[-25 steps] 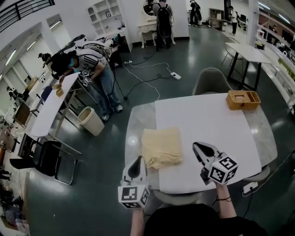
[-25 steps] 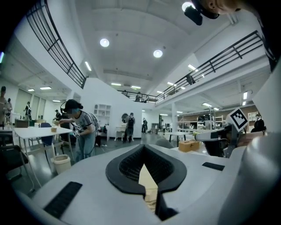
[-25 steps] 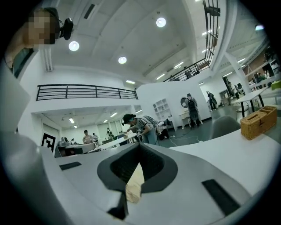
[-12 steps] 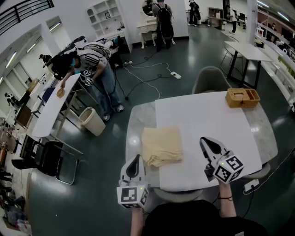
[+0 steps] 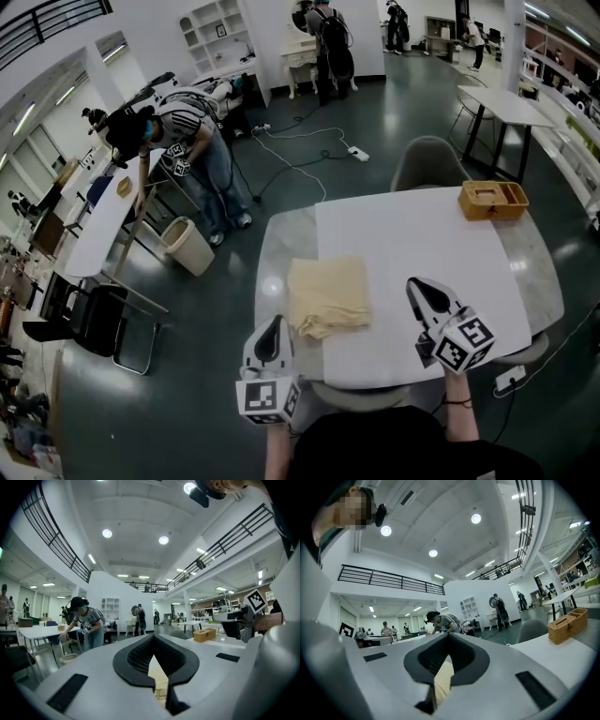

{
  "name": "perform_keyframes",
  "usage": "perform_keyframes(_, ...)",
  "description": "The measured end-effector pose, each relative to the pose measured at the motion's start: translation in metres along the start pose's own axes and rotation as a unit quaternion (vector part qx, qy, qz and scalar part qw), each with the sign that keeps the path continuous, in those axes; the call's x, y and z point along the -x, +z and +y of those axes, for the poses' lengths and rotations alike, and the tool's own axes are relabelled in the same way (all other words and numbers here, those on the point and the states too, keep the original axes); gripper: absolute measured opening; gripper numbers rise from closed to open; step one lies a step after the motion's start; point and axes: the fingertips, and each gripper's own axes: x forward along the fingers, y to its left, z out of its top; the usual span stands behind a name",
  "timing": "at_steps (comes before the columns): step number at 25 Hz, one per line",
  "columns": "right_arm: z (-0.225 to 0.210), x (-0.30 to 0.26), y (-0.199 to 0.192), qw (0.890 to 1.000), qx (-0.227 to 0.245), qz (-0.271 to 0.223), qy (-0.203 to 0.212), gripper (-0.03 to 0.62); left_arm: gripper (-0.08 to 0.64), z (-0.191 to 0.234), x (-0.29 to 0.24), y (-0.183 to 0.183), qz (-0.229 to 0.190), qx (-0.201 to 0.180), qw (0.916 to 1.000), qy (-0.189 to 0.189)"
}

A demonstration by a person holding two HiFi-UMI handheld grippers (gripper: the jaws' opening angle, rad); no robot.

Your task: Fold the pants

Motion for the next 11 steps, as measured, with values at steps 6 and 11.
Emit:
perform_keyframes(6,-0.0033,0.0011,0.0003,1.0,0.002,-0.002,-0.007,0.014,0.014,0.0015,0.0012,-0.0043,0.004,0.007,1.0,0.002)
perform_keyframes(11,-0.0072,0.0033,-0.0028,1.0,0.006,0.003,-0.013,0.014,0.014,0.0024,0.0012,-0.0086,0.01,-0.001,0.9999,0.006)
